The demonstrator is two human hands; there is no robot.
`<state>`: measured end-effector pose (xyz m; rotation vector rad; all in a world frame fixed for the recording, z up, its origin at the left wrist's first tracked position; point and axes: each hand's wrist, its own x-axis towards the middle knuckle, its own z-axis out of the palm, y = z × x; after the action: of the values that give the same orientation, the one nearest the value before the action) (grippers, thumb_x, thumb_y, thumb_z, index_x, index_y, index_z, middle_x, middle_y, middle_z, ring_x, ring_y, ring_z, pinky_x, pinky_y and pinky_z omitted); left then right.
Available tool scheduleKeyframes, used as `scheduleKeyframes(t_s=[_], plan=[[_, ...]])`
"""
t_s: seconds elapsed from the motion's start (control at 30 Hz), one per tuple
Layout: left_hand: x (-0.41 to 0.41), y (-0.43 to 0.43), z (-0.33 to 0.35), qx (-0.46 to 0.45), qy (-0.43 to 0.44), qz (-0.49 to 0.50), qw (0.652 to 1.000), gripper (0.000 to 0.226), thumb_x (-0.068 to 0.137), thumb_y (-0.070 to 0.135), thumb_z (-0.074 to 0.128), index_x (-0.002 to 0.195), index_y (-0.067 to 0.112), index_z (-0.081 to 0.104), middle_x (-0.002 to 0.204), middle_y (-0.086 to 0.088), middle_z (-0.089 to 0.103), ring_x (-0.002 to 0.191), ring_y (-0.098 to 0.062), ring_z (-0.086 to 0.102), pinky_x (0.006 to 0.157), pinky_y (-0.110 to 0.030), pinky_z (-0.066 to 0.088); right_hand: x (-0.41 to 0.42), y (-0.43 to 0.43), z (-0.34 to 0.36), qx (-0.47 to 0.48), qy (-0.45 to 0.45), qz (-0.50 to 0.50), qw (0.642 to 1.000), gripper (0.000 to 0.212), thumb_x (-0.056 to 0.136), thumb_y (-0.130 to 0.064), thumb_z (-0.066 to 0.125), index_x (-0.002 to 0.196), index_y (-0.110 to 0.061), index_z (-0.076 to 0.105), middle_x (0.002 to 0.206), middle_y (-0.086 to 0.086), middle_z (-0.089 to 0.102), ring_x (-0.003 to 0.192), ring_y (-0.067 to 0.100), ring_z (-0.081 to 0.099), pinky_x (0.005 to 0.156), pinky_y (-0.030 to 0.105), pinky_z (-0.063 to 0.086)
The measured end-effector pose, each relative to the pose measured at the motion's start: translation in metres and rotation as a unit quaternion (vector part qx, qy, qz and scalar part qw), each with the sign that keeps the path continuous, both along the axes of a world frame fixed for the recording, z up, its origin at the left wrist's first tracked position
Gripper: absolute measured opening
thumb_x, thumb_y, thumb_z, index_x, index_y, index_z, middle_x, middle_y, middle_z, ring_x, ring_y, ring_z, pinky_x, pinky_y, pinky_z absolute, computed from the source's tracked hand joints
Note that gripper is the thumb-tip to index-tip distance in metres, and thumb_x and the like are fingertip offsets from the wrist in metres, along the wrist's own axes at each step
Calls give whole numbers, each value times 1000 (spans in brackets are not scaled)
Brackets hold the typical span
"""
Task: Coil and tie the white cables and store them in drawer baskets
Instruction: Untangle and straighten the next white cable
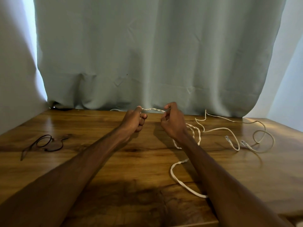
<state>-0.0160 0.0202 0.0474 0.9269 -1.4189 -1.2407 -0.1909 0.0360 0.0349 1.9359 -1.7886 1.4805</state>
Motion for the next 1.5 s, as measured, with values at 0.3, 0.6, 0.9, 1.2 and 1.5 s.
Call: scheduleKeyframes(t_s=[0.3,0.6,0.9,1.2,1.5], plan=[[-1,14,9,34,-13,-142,989,44,109,31,30,72,17,48,46,9,28,35,-6,19,32,-18,17,-2,-9,-4,-22,151,89,984,39,99,-25,54,136,-15,63,132,14,58,126,27,49,105,33,34],[2,12,13,84,41,-258,962,47,110,39,26,73,18,47,45,12,26,33,-3,16,31,-18,12,4,-10,-5,-20,121,163,979,24,106,-20,47,104,-7,67,90,3,71,80,11,61,69,17,39],[-3,20,12,112,112,-317,935,40,111,28,25,85,11,51,51,8,36,34,-3,32,32,-16,23,-4,-7,-1,-7,172,57,983,21,85,-15,48,97,-19,66,85,8,72,79,34,66,68,43,51],[-7,19,9,128,108,-305,937,37,111,25,28,90,8,54,53,7,38,38,-6,35,34,-18,31,-6,-3,7,-11,183,-32,983,28,83,2,53,100,-17,64,88,5,73,83,35,66,69,39,49],[-5,19,9,110,113,-343,926,23,109,25,40,100,13,58,60,10,37,41,-3,35,37,-18,31,-3,-5,-5,41,126,121,984,11,91,-13,65,100,-18,71,93,4,77,80,14,69,63,22,50]])
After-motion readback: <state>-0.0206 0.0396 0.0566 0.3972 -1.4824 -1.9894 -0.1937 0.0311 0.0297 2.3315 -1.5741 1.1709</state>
